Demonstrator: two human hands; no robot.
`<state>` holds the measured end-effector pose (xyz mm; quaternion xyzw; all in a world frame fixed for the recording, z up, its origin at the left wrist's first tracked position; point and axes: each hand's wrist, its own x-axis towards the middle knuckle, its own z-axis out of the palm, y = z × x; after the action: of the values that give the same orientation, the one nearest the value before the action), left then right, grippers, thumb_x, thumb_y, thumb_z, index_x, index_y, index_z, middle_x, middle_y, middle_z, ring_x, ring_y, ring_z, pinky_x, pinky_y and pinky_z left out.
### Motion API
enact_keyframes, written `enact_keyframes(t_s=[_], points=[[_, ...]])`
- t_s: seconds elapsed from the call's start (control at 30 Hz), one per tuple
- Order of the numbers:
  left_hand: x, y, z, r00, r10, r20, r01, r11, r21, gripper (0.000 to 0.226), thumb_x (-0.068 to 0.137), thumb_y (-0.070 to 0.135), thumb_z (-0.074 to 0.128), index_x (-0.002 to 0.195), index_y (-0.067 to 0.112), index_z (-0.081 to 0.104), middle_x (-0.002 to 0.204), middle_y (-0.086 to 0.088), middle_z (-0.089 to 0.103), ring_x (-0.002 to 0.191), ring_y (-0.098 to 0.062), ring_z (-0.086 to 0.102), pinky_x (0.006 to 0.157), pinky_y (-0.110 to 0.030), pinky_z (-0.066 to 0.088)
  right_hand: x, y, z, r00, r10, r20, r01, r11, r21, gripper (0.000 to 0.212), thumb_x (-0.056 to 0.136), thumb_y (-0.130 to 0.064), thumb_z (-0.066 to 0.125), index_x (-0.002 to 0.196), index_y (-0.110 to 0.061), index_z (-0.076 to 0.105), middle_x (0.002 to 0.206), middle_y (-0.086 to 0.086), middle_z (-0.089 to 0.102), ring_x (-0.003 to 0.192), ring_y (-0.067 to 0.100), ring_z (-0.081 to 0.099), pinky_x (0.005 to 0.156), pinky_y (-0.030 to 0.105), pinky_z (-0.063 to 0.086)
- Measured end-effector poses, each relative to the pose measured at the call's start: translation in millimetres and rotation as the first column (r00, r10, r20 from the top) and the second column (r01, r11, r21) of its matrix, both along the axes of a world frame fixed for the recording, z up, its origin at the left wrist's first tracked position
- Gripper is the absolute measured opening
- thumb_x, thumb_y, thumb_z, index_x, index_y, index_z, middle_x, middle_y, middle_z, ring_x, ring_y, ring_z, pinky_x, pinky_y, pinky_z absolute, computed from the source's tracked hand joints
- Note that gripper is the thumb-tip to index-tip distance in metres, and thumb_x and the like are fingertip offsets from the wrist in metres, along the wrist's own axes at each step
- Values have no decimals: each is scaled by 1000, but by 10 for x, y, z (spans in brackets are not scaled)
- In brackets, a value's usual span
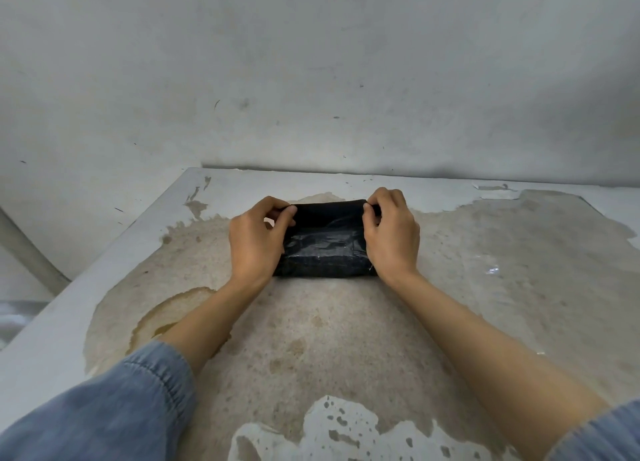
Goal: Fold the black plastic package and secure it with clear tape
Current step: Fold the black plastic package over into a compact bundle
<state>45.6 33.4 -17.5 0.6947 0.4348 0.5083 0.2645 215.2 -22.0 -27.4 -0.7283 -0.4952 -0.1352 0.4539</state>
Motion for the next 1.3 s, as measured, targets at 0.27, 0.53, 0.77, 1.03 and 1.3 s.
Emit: enact_keyframes(t_s=[0.27,0.53,0.77,1.03,1.3], points=[[-24,-133,-65,999,4,34,-3,1000,-27,10,90,27,63,87,19,67,58,2,62,48,-6,55,55,-22,48,4,5,-18,1000,16,8,-16,1000,26,9,93,-11,53,86,-6,56,90,5,56,57,21,52,52,26,39],[-19,-175,-149,999,-18,29,16,999,45,8,91,26,62,88,20,65,56,7,61,52,-6,55,51,-15,40,16,6,-46,1000,19,-13,-19,998,57,9,92,-11,53,85,-5,56,91,4,55,55,19,50,49,21,33],[-27,-146,-186,999,20,-29,-17,995,95,10,95,31,55,91,22,59,58,8,62,49,-7,54,49,-19,38,24,7,-50,995,32,94,-43,992,116,6,89,-6,58,83,-3,59,93,8,57,57,19,49,54,25,37],[-34,-163,-194,999,34,-33,-31,995,95,9,95,31,55,90,24,58,59,9,63,49,-7,55,48,-18,38,6,5,-56,989,30,142,-55,983,174,5,87,-2,60,81,-1,60,90,8,59,52,13,47,47,21,34],[-71,-167,-180,1000,-11,7,10,999,41,9,95,30,55,88,25,57,64,8,66,57,-8,61,57,-28,49,113,-183,-48,976,176,127,-196,965,176,8,90,-9,59,84,-4,62,93,5,58,53,14,57,47,17,43]])
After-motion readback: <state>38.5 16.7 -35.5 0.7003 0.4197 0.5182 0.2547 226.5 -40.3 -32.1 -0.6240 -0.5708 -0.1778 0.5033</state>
